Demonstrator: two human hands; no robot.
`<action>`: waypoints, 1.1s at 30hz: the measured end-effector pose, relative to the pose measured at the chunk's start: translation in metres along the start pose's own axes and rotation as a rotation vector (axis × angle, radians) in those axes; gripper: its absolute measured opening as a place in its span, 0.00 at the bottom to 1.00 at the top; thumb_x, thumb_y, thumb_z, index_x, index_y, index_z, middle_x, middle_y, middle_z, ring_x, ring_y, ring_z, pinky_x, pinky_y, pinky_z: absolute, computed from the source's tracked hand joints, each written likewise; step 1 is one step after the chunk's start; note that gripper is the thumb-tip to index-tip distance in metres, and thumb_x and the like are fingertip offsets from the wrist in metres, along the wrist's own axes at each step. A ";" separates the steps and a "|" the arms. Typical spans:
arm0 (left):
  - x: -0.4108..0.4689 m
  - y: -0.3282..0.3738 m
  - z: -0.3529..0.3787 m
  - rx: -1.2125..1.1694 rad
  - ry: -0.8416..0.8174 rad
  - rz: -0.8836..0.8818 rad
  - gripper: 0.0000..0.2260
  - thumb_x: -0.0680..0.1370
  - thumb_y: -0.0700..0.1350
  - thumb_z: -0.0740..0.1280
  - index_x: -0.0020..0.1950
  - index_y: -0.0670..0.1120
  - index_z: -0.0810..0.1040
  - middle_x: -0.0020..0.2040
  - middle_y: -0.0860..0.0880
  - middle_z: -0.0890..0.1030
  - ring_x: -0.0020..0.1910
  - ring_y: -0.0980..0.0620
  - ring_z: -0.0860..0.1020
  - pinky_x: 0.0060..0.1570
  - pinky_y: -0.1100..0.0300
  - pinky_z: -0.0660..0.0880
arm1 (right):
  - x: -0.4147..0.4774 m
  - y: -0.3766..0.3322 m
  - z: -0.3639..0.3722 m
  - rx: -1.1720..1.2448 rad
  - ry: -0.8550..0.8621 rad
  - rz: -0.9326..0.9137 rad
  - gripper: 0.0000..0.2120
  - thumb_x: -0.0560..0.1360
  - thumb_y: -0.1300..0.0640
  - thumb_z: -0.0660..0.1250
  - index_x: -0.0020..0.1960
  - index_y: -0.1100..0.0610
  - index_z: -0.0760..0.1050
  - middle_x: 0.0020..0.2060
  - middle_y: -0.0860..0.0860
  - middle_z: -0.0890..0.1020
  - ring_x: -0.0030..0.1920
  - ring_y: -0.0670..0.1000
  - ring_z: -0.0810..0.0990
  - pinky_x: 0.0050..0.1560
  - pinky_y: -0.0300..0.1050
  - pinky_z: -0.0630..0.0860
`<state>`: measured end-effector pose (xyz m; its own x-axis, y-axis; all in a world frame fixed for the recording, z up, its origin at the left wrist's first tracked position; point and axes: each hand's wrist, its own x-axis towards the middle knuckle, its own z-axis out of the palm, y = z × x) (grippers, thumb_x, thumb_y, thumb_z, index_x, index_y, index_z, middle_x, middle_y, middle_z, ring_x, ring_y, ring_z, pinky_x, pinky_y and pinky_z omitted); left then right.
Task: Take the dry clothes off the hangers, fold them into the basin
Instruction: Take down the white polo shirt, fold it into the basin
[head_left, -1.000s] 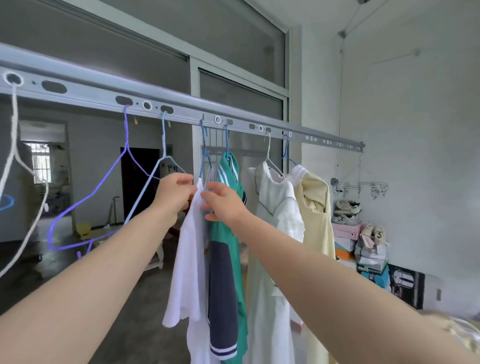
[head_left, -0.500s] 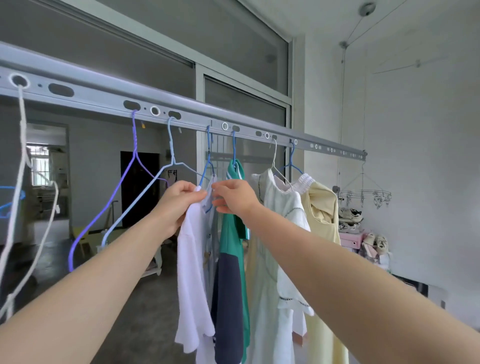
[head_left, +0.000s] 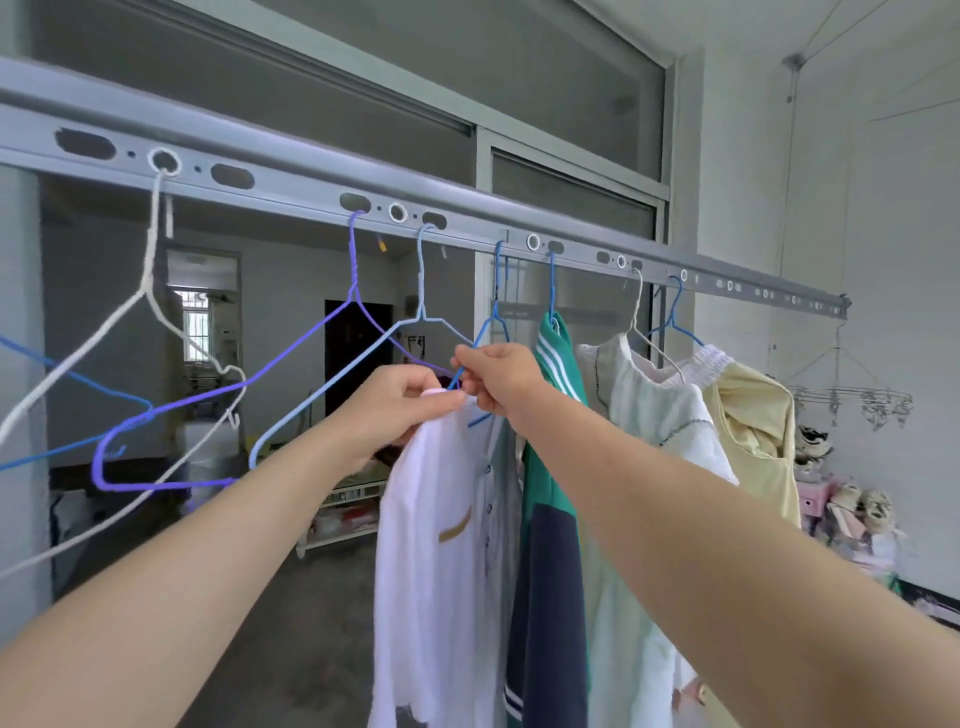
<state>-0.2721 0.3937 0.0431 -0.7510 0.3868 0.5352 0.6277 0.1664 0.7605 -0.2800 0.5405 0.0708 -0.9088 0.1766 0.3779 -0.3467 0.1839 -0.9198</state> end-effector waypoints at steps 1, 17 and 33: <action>-0.004 0.000 -0.003 0.044 -0.023 0.024 0.14 0.75 0.42 0.71 0.34 0.44 0.68 0.27 0.51 0.65 0.24 0.57 0.62 0.24 0.66 0.58 | 0.001 0.000 0.000 0.002 0.001 0.007 0.12 0.77 0.56 0.66 0.35 0.57 0.77 0.20 0.48 0.73 0.22 0.46 0.67 0.23 0.35 0.65; -0.025 -0.056 -0.008 0.688 -0.035 0.324 0.14 0.64 0.39 0.63 0.30 0.53 0.60 0.27 0.55 0.67 0.29 0.60 0.66 0.29 0.65 0.59 | -0.011 -0.009 -0.003 0.414 0.037 -0.063 0.24 0.81 0.44 0.53 0.41 0.58 0.79 0.34 0.51 0.79 0.34 0.48 0.76 0.39 0.38 0.76; -0.014 -0.064 0.065 0.590 -0.032 0.223 0.11 0.65 0.35 0.59 0.31 0.48 0.58 0.30 0.51 0.62 0.30 0.55 0.58 0.30 0.62 0.54 | -0.080 0.065 -0.092 0.338 0.241 0.194 0.06 0.79 0.60 0.57 0.48 0.57 0.72 0.35 0.53 0.73 0.28 0.49 0.75 0.33 0.41 0.77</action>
<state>-0.2886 0.4365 -0.0366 -0.5880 0.4953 0.6395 0.7828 0.5474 0.2959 -0.2086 0.6269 -0.0095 -0.8984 0.4043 0.1718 -0.2679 -0.1941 -0.9437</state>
